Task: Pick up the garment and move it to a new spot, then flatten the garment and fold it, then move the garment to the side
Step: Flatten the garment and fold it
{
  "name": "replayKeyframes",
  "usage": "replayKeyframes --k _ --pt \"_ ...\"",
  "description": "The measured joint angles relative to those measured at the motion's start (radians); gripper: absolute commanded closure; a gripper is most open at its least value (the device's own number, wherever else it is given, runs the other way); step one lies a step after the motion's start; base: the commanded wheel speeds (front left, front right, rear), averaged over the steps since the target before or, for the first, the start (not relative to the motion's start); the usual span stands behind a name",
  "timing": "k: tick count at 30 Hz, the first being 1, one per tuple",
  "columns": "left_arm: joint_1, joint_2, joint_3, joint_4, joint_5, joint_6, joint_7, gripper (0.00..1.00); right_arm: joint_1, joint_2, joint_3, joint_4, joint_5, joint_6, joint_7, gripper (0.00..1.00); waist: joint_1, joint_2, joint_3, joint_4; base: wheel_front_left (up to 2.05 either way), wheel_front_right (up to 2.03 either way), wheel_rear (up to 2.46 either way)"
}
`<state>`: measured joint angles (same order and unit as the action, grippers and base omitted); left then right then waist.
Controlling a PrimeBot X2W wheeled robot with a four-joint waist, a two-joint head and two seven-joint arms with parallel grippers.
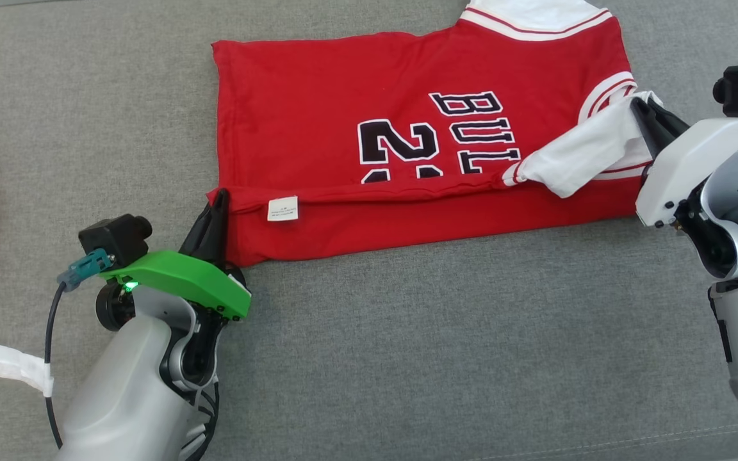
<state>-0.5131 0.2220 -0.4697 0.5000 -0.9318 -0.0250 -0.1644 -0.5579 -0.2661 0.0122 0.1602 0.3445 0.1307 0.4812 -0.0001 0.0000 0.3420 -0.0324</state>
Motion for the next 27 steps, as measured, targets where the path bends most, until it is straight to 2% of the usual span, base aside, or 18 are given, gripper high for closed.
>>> replayKeyframes --k 7,8,9,10,12,21,27 --pt "-0.030 -0.016 0.005 0.031 0.005 0.016 -0.022 1.00 -0.049 -0.012 0.007 0.057 -0.005 0.000 -0.053 1.00 0.0000 0.0000 0.023 0.010 0.00 0.00 0.00" --pt "-0.034 -0.019 0.006 0.035 0.005 0.017 -0.022 0.93 -0.053 -0.012 0.008 0.066 -0.007 0.000 -0.059 1.00 0.0000 0.0000 0.026 0.012 0.00 0.00 0.00" --pt "-0.037 -0.021 0.006 0.040 0.005 0.017 -0.023 0.65 -0.057 -0.009 0.007 0.076 -0.012 0.000 -0.067 1.00 0.0000 0.0000 0.029 0.013 0.00 0.00 0.00" --pt "-0.040 -0.022 0.005 0.043 0.005 0.017 -0.023 0.00 -0.062 -0.005 0.003 0.085 -0.012 0.000 -0.070 1.00 0.0000 0.0000 0.031 0.014 0.00 0.00 0.00" --pt "-0.047 -0.026 0.005 0.051 0.006 0.018 -0.031 0.00 -0.070 0.006 0.001 0.099 -0.012 0.000 -0.091 0.00 0.0000 0.0000 0.036 0.018 0.00 0.00 0.00" --pt "-0.038 -0.007 0.006 0.043 0.057 0.014 -0.075 0.00 -0.082 0.015 0.016 0.119 0.001 0.000 -0.148 0.00 0.0001 0.0000 0.014 0.021 0.00 0.00 0.00" --pt "0.049 0.027 -0.007 -0.013 0.134 0.047 -0.092 0.00 0.000 0.004 -0.031 0.086 0.006 0.000 -0.083 0.00 0.0001 0.0000 -0.019 0.021 0.00 0.00 0.00"
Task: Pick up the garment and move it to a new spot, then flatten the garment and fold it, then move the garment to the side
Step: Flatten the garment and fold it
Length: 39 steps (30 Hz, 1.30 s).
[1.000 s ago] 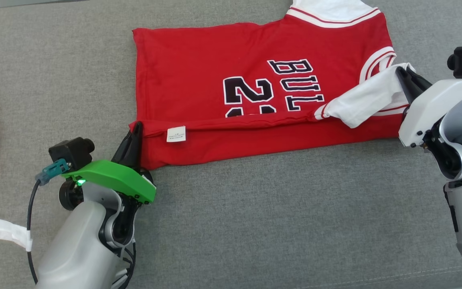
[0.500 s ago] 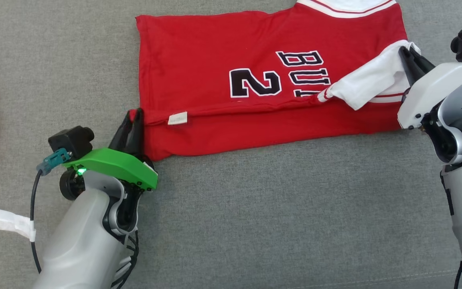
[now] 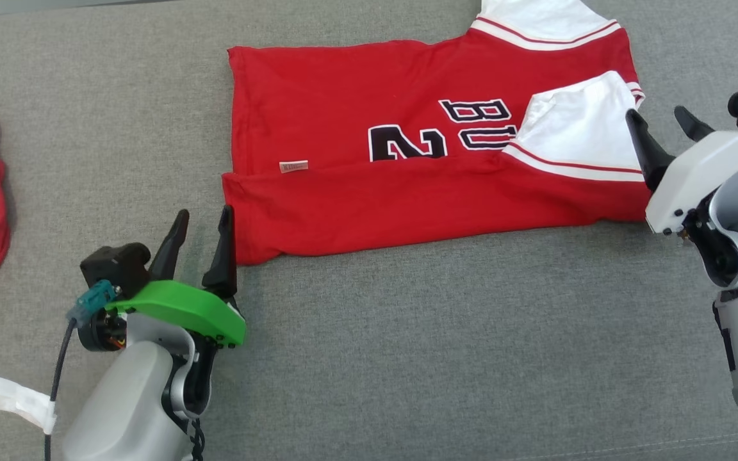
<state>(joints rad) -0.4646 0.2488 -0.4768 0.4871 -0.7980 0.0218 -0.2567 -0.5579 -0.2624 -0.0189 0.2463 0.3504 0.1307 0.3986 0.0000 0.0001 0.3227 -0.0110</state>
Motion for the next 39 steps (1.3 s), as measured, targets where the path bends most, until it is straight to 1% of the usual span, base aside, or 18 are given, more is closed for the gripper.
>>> replayKeyframes --k 6,10,13,18,23,27,28,29,30,31,32,36,39 --pt "0.060 0.003 -0.037 -0.034 0.051 0.045 0.000 0.00 0.096 0.023 -0.077 -0.026 -0.030 0.000 0.102 0.00 0.0000 0.0000 -0.023 -0.004 0.00 0.00 0.00" --pt "0.057 -0.003 -0.049 -0.037 0.063 0.075 0.020 0.00 0.109 0.040 -0.109 -0.011 -0.049 0.000 0.128 0.00 0.0000 0.0000 -0.016 -0.008 0.00 0.00 0.00" --pt "0.026 -0.006 -0.067 -0.028 0.081 0.096 0.047 0.00 0.104 0.065 -0.127 0.018 -0.066 0.000 0.143 0.00 0.0000 0.0000 -0.003 -0.009 0.00 0.00 0.00" --pt "-0.008 -0.017 -0.088 0.001 0.101 0.111 0.083 0.00 0.092 0.087 -0.155 0.066 -0.107 0.000 0.164 0.00 0.0000 0.0000 0.020 -0.010 0.00 0.00 0.00" --pt "-0.031 -0.023 -0.107 0.041 0.113 0.123 0.112 0.00 0.081 0.102 -0.163 0.111 -0.109 0.000 0.163 0.00 0.0000 0.0000 0.041 -0.010 0.00 0.00 0.00" --pt "-0.039 -0.026 -0.116 0.065 0.112 0.123 0.129 0.00 0.073 0.110 -0.157 0.136 -0.104 0.000 0.161 0.00 0.0000 0.0000 0.050 -0.011 0.00 0.00 0.00" --pt "-0.041 -0.028 -0.117 0.068 0.112 0.122 0.133 0.00 0.071 0.109 -0.153 0.140 -0.101 0.000 0.163 0.13 0.0000 0.0000 0.050 -0.011 0.00 0.00 0.00" --pt "-0.043 -0.030 -0.119 0.072 0.108 0.119 0.141 0.00 0.071 0.109 -0.148 0.143 -0.097 0.000 0.163 0.66 0.0000 0.0000 0.050 -0.011 0.00 0.00 0.00" --pt "-0.044 -0.030 -0.121 0.077 0.106 0.114 0.144 0.37 0.071 0.107 -0.142 0.144 -0.096 0.000 0.162 1.00 0.0000 0.0000 0.049 -0.011 0.00 0.00 0.00" --pt "-0.045 -0.030 -0.122 0.080 0.105 0.110 0.144 0.83 0.071 0.105 -0.135 0.146 -0.096 0.000 0.161 1.00 0.0000 0.0000 0.048 -0.011 0.00 0.00 0.00" --pt "-0.045 -0.030 -0.124 0.085 0.104 0.106 0.148 1.00 0.071 0.101 -0.127 0.147 -0.093 0.000 0.159 1.00 0.0000 0.0000 0.045 -0.011 0.00 0.00 0.00" --pt "-0.039 -0.034 -0.128 0.097 0.084 0.092 0.159 1.00 0.089 0.097 -0.115 0.137 -0.084 0.001 0.133 1.00 0.0000 0.0000 0.028 -0.009 0.00 0.00 0.00" --pt "-0.015 -0.030 -0.126 0.090 0.074 0.090 0.157 1.00 0.129 0.086 -0.115 0.097 -0.076 0.001 0.120 1.00 0.0000 0.0000 0.009 -0.007 0.00 0.00 0.00"
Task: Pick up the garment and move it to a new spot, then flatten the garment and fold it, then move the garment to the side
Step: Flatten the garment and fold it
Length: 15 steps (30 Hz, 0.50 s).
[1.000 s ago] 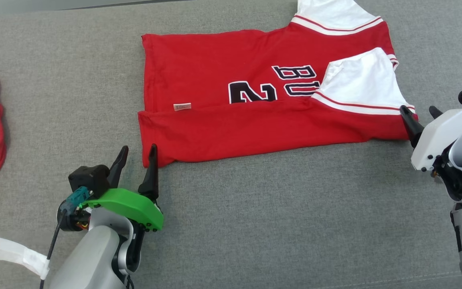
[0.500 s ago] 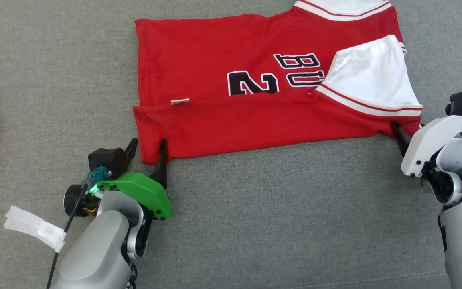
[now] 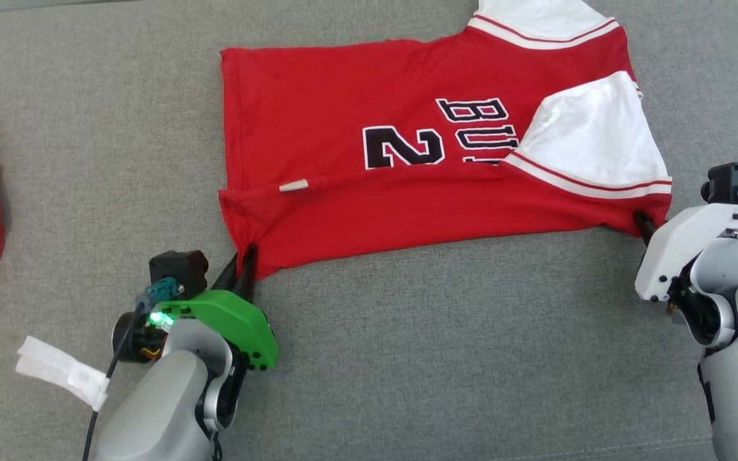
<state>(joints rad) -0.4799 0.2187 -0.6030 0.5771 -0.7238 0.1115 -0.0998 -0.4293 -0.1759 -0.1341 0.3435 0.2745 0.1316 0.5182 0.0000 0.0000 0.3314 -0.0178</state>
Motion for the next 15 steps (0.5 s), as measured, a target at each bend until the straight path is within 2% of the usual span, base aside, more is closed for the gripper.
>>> replayKeyframes --k 9,15 --pt "0.134 0.055 -0.005 -0.095 -0.016 0.014 0.003 1.00 0.202 0.018 -0.022 -0.227 -0.025 0.000 0.062 1.00 0.0000 0.0000 -0.077 0.001 0.00 0.00 0.00" --pt "0.236 0.103 -0.013 -0.187 -0.025 0.049 0.041 1.00 0.349 0.070 -0.037 -0.337 -0.050 0.000 0.107 1.00 0.0000 0.0000 -0.121 -0.005 0.00 0.00 0.00"
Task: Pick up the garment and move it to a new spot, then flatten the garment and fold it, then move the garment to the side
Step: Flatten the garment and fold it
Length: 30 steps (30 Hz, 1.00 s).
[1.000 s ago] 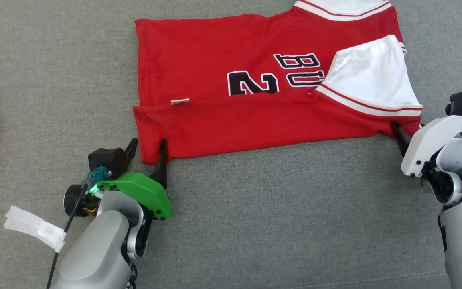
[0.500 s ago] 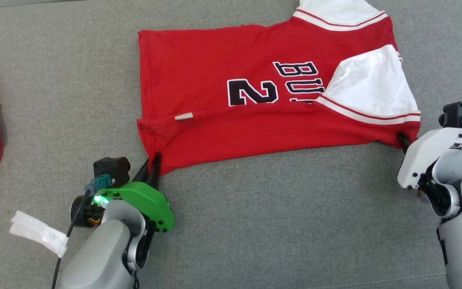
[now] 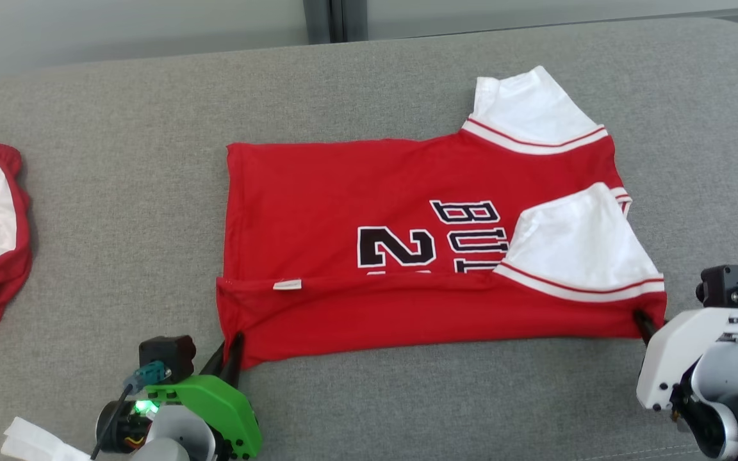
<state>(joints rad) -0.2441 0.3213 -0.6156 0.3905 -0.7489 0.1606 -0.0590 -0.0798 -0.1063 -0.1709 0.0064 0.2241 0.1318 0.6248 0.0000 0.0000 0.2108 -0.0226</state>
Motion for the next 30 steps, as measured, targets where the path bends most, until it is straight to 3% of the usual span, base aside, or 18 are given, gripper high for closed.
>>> replayKeyframes --k 4,5,6,7,15,19,24,30 --pt "0.044 0.019 0.005 -0.047 -0.010 0.034 0.030 1.00 0.052 0.025 -0.004 -0.006 0.000 0.000 -0.004 1.00 0.0000 0.0000 -0.011 -0.003 0.00 0.00 0.00" --pt "0.056 0.022 0.005 -0.063 -0.015 0.044 0.040 1.00 0.056 0.030 -0.004 -0.003 0.000 0.000 -0.013 0.51 0.0000 0.0000 -0.012 -0.003 0.00 0.00 0.00" --pt "0.066 0.026 0.006 -0.076 -0.023 0.050 0.050 0.73 0.056 0.033 -0.005 0.000 -0.003 0.000 -0.022 0.00 0.0000 0.0000 -0.012 -0.004 0.00 0.00 0.00" --pt "0.075 0.029 0.006 -0.089 -0.030 0.056 0.059 0.00 0.056 0.035 -0.006 0.005 -0.006 0.000 -0.029 0.00 0.0000 0.0000 -0.012 -0.004 0.00 0.00 0.00" --pt "0.114 0.053 0.016 -0.158 -0.045 0.097 0.091 0.00 0.004 0.030 -0.011 0.012 -0.015 0.000 -0.028 0.00 0.0000 0.0000 -0.016 -0.008 0.00 0.00 0.00" --pt "0.087 0.100 0.035 -0.192 -0.050 0.113 0.149 0.00 -0.077 -0.027 -0.004 -0.032 -0.008 0.000 0.029 0.00 0.0000 0.0000 -0.006 -0.002 0.00 0.00 0.00" --pt "-0.099 0.139 0.060 -0.215 -0.048 0.124 0.271 0.00 -0.271 -0.132 0.032 -0.047 0.010 0.000 0.119 0.00 0.0000 0.0000 0.029 0.005 0.00 0.00 0.00" --pt "-0.351 0.106 0.070 -0.139 -0.063 0.113 0.403 0.00 -0.538 -0.184 0.129 0.050 0.048 0.000 0.178 0.00 0.0000 0.0000 0.096 0.012 0.00 0.00 0.00"
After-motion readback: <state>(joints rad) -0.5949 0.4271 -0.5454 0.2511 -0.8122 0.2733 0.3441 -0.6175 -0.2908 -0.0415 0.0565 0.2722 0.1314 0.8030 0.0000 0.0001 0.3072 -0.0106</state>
